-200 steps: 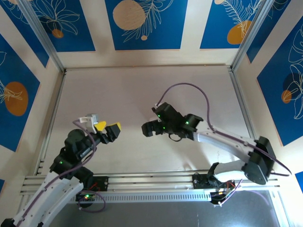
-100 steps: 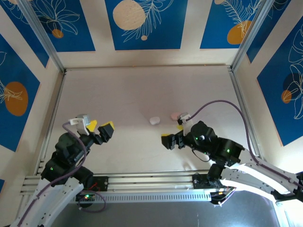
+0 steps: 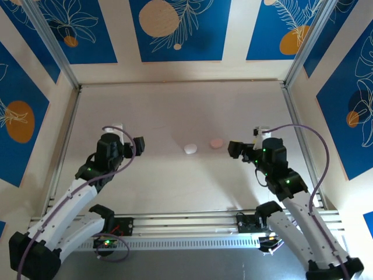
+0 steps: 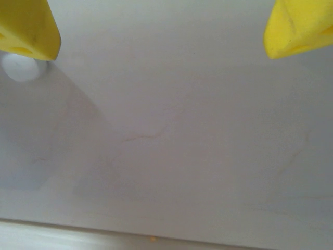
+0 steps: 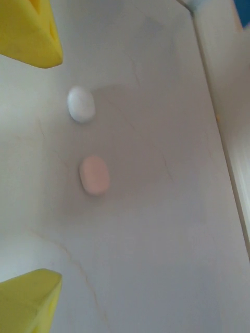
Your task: Insert the wireless bluetooth earbuds into the charging case
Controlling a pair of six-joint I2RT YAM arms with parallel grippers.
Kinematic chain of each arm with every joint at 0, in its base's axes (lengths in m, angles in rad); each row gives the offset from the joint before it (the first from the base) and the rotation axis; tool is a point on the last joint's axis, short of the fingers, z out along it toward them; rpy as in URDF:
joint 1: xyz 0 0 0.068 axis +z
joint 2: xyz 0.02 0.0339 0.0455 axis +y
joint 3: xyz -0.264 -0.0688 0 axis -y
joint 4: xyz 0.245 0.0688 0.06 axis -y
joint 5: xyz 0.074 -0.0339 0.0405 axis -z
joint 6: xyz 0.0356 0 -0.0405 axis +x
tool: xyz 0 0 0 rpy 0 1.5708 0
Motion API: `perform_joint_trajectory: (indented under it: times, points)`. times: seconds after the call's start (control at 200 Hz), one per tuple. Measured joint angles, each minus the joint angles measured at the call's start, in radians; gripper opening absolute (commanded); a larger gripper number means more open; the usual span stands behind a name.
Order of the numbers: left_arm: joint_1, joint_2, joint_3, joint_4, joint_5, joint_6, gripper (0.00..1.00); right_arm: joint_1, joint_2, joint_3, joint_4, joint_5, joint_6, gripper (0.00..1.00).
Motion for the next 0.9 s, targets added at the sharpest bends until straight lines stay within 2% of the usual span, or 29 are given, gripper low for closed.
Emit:
perform_joint_trajectory:
  times: [0.205,0.34,0.53,0.75,0.9]
  points:
    - [0.174,0.007,-0.050,0.141,0.024,0.079,1.00,-0.366,-0.097,-0.147,0.143,-0.142,0.018,0.99]
    - [0.243,0.028,-0.139,0.235,0.026,0.140,1.00,-0.494,-0.069,-0.275,0.288,-0.211,0.039,0.99]
    - [0.300,0.208,-0.179,0.377,0.038,0.178,1.00,-0.496,0.085,-0.391,0.512,-0.198,0.053,0.99]
    - [0.308,0.475,-0.221,0.669,0.099,0.214,1.00,-0.413,0.377,-0.429,0.808,-0.101,0.019,0.99]
    - [0.308,0.555,-0.224,0.762,0.113,0.259,1.00,-0.342,0.566,-0.399,0.949,-0.040,-0.037,0.99]
